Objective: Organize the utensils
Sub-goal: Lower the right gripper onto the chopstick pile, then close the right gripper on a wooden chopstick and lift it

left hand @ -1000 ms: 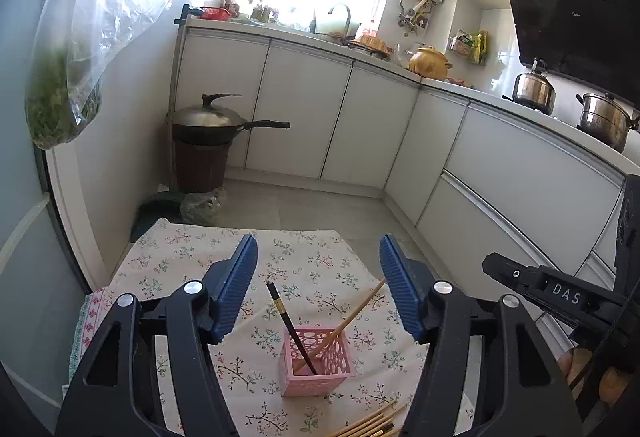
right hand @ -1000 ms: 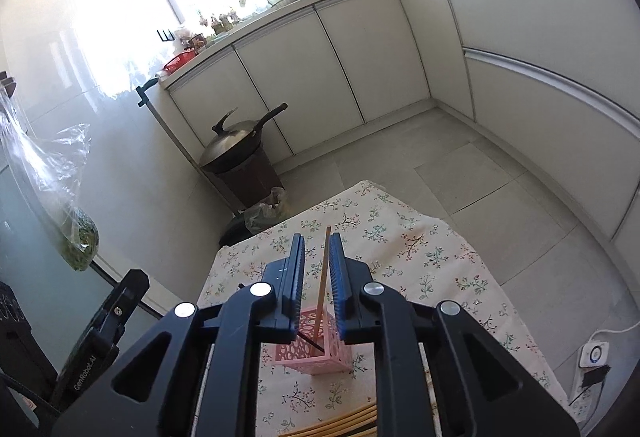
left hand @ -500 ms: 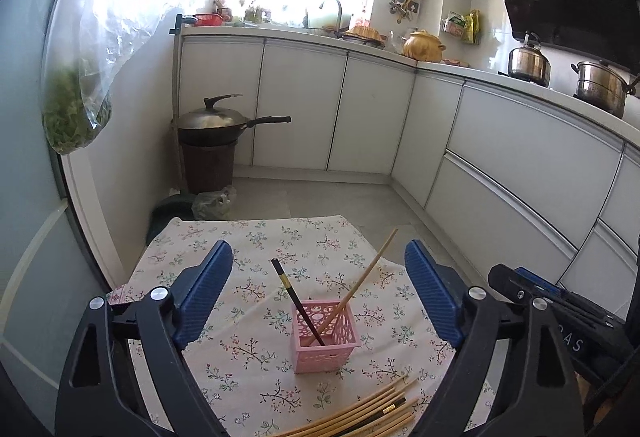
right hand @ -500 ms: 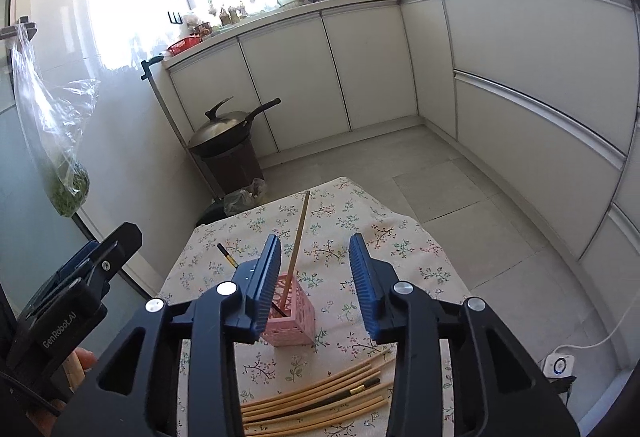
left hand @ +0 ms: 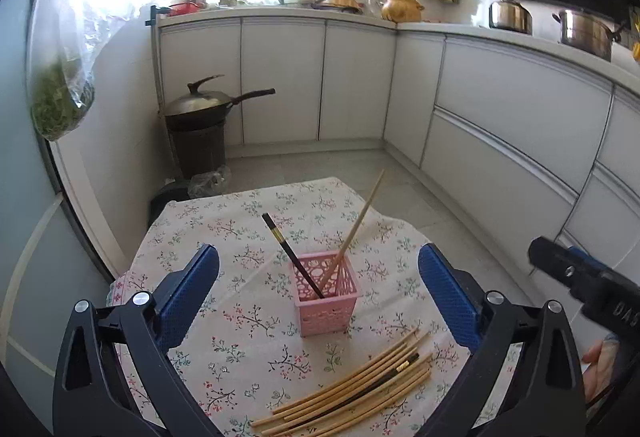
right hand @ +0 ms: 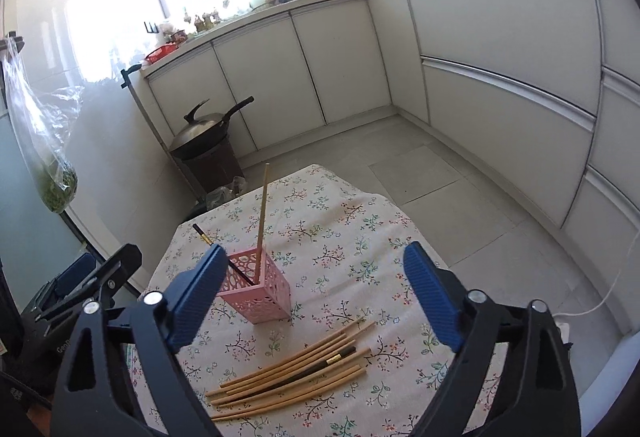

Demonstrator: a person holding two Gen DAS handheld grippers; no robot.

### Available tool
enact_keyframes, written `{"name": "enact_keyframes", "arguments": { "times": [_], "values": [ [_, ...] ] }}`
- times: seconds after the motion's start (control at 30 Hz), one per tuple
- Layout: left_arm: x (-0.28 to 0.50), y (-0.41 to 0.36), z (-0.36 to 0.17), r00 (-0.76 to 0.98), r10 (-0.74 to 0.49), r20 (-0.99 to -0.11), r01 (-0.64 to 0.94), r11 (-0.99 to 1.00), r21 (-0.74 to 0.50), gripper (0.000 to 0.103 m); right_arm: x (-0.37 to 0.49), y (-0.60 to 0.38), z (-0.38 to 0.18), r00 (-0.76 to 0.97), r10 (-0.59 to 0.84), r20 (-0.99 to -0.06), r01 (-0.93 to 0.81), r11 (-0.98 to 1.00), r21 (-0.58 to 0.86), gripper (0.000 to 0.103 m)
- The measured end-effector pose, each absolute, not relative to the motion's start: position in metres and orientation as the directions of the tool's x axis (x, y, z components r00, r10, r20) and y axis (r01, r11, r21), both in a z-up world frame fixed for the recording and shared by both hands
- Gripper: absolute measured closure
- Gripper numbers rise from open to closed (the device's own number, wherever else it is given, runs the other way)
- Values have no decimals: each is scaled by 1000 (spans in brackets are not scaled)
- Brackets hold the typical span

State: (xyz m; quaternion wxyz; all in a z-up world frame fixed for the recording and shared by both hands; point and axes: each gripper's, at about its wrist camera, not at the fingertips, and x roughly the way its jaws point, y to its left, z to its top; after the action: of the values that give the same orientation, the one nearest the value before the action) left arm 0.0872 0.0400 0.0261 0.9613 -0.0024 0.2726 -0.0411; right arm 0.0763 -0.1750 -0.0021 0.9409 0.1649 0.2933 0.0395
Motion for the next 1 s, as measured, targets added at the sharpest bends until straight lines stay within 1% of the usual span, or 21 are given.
{"name": "enact_keyframes", "arguments": {
  "times": [0.03,0.17,0.23,0.33,0.43,0.5,0.57,0.63,0.67,0.8,0.93,1.0],
  "values": [
    [88,38,22,837,-89,-540,96,995,-15,7,72,-182,-4,821,171,-545,31,939,341,7],
    [98,19,-8,722,-182,-668,261,965,20,7,55,-209,-14,801,176,-572,69,922,381,7],
    [100,3,-29,606,-260,-751,408,913,13,7,46,-225,-19,792,182,-583,102,902,420,7],
    [91,-24,-63,419,-343,-841,612,791,-18,7,36,-247,-28,770,205,-604,149,862,484,7],
    [76,-51,-95,255,-385,-887,772,633,-53,7,31,-259,-33,755,205,-623,186,843,504,7],
    [70,-63,-110,163,-400,-902,834,544,-91,7,28,-264,-34,757,197,-622,198,839,507,7],
    [75,-70,-119,77,-426,-901,852,497,-163,7,27,-268,-34,758,192,-624,204,839,505,7],
    [88,-74,-128,-14,-464,-886,834,482,-266,7,28,-272,-36,749,191,-634,215,836,505,7],
    [94,-76,-131,-36,-479,-877,825,481,-297,7,29,-275,-38,742,198,-640,221,829,514,7],
    [116,-83,-142,-43,-478,-877,792,520,-321,9,31,-291,-45,718,260,-646,243,776,583,7],
    [126,-94,-160,-55,-429,-902,791,532,-302,14,30,-300,-45,716,288,-636,246,748,617,7],
    [129,-99,-166,-54,-407,-912,793,538,-287,15,29,-302,-44,717,292,-633,242,747,619,7]
  ]
}}
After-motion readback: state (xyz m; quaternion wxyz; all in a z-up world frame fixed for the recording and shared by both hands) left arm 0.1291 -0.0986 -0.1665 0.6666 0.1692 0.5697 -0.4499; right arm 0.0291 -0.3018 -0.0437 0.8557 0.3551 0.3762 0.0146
